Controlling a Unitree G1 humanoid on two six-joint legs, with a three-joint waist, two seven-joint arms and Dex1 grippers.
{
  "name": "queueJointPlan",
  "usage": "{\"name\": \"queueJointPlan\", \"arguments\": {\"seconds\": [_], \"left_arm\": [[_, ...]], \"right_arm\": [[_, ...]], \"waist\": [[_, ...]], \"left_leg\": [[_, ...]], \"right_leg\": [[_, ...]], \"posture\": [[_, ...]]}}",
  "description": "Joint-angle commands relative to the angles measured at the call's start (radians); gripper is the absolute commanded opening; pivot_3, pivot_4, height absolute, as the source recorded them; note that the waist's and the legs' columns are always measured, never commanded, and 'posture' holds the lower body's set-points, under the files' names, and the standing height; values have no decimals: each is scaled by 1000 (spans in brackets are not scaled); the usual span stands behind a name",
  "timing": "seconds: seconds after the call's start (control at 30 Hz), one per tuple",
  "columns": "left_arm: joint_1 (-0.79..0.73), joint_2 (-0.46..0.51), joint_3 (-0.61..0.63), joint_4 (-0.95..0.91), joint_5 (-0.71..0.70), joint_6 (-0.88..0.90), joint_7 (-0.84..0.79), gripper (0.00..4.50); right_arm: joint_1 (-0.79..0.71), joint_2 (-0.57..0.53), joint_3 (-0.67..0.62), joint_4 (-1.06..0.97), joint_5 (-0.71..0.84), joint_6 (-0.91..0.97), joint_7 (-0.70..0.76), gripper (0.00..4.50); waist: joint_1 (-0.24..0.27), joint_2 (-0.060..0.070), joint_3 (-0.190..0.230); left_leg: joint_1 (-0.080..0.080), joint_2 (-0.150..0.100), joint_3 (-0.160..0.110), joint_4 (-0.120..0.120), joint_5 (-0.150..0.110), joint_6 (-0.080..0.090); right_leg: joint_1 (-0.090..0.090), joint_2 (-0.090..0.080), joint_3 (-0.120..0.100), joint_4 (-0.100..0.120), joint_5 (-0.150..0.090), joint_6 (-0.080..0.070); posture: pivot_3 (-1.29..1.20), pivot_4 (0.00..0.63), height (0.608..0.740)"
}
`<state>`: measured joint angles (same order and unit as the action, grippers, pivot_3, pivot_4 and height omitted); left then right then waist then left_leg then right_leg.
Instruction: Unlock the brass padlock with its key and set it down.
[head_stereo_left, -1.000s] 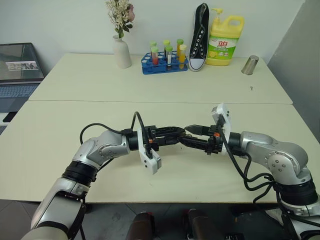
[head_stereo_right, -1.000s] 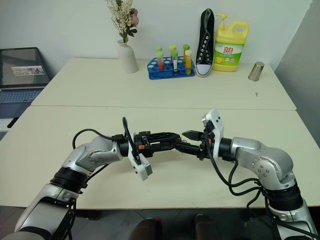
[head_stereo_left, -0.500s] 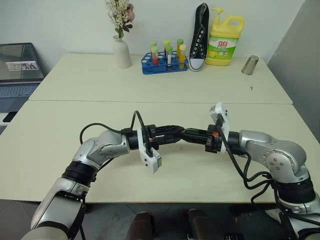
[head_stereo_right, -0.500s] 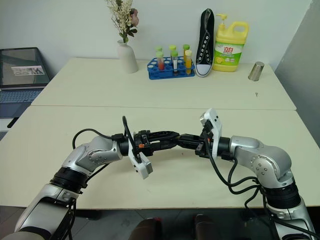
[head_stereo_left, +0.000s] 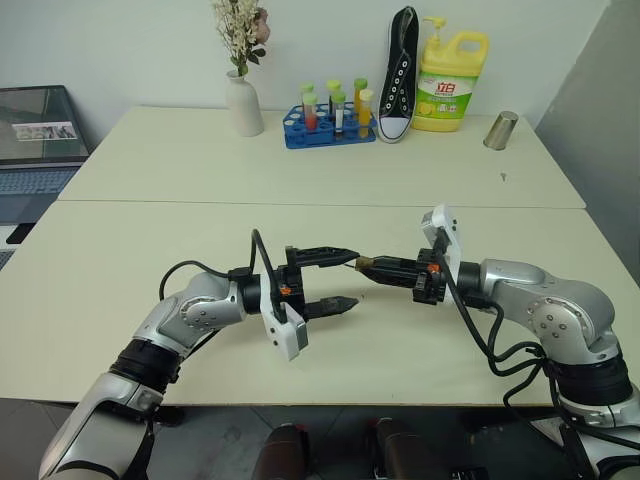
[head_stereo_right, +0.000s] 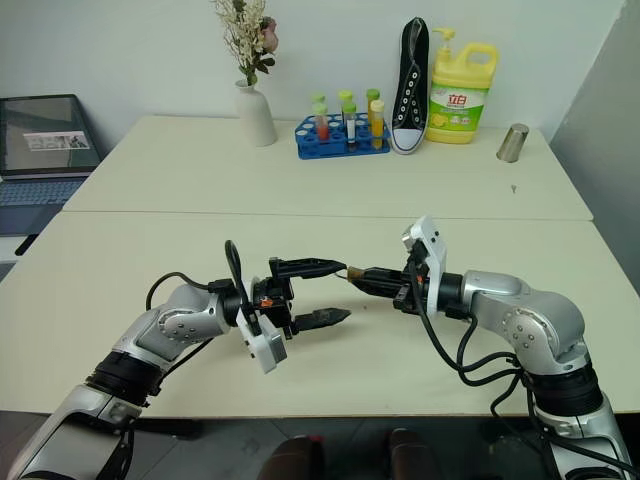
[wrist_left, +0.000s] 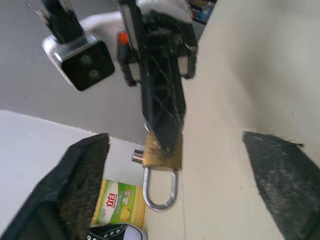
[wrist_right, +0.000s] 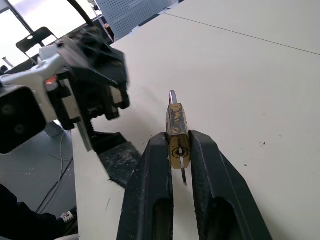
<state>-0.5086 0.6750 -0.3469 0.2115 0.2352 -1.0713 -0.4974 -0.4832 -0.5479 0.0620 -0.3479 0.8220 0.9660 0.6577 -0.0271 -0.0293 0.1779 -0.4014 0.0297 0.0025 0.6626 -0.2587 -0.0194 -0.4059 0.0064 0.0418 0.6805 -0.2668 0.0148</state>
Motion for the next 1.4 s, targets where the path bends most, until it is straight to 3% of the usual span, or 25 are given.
{"name": "queueJointPlan", "arguments": {"seconds": [0.03, 0.1, 0.3, 0.47, 0.5, 0.63, 0.93, 1.4], "left_arm": [[13, 6, 25, -86, -129, 72, -24, 4347], [20, 2, 38, -124, -230, 156, -43, 3855], [-16, -33, 79, -152, -496, 538, -174, 1808], [-19, -60, 105, -164, -643, 839, -285, 154], [-17, -65, 110, -167, -656, 878, -302, 0], [7, -85, 89, -180, -717, 1068, -411, 0], [24, -141, 118, -231, -704, 1155, -491, 0], [85, -132, 177, -422, -773, 1359, -512, 0]], "right_arm": [[-4, -17, -23, -16, -17, -36, 30, 143], [3, -25, -20, -20, -29, -42, 44, 143], [28, -68, 5, -52, -74, -93, 111, 143], [29, -71, 2, -79, -75, -106, 137, 143], [29, -71, 0, -85, -72, -106, 140, 143], [25, -62, -14, -101, -55, -96, 141, 143], [31, -66, -14, -106, -56, -95, 140, 143], [41, -69, -10, -84, -80, -106, 138, 143]], "waist": [[0, 0, 0], [0, 0, 0], [-1, 0, 0], [-3, 0, 0], [-3, 0, 0], [-3, 0, 0], [-2, 0, 0], [-2, 0, 0]], "left_leg": [[0, 0, 0, 0, 0, 0], [0, 0, 0, 0, 0, 0], [0, 0, 0, 0, 0, 0], [0, 0, 0, 0, 0, 0], [0, 0, 0, 0, 0, 0], [1, 0, 0, 0, 0, 0], [0, 0, 0, 0, 0, 0], [0, 0, -1, 0, 0, 0]], "right_leg": [[0, 0, 0, 0, 0, 0], [0, 0, 0, 0, 0, 0], [0, 2, -1, 0, -2, 4], [0, 5, -1, 0, -3, 4], [0, 6, -1, 0, -3, 4], [0, 6, -1, 0, -3, 4], [0, 6, 1, 0, -3, 4], [0, 6, 1, 0, -3, 4]], "posture": [[0, 150, 740], [0, 150, 740], [0, 150, 740], [0, 150, 740], [0, 150, 740], [0, 150, 740], [0, 150, 740], [0, 150, 740]]}}
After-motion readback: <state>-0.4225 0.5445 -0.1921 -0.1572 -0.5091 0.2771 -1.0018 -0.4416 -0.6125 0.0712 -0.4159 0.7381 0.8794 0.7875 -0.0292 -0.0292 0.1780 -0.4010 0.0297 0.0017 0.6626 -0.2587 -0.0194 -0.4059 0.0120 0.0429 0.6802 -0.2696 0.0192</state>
